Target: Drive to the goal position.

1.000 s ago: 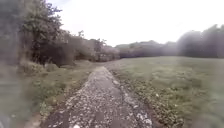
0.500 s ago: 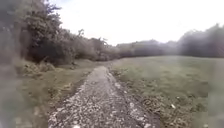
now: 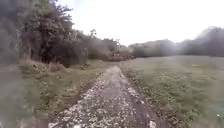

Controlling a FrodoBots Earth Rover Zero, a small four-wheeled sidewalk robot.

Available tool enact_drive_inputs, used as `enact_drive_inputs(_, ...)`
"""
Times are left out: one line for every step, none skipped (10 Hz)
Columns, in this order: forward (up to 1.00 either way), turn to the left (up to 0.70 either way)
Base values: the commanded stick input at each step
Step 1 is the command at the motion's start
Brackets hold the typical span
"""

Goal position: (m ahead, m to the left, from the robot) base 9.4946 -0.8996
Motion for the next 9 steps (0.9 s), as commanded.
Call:
enact_drive_inputs(0.85, 0.0)
enact_drive_inputs(0.85, 0.0)
enact_drive_inputs(0.85, 0.0)
enact_drive_inputs(0.85, 0.0)
enact_drive_inputs(0.85, 0.0)
enact_drive_inputs(0.85, 0.0)
enact_drive_inputs(0.85, 0.0)
enact_drive_inputs(0.85, 0.0)
enact_drive_inputs(0.85, 0.0)
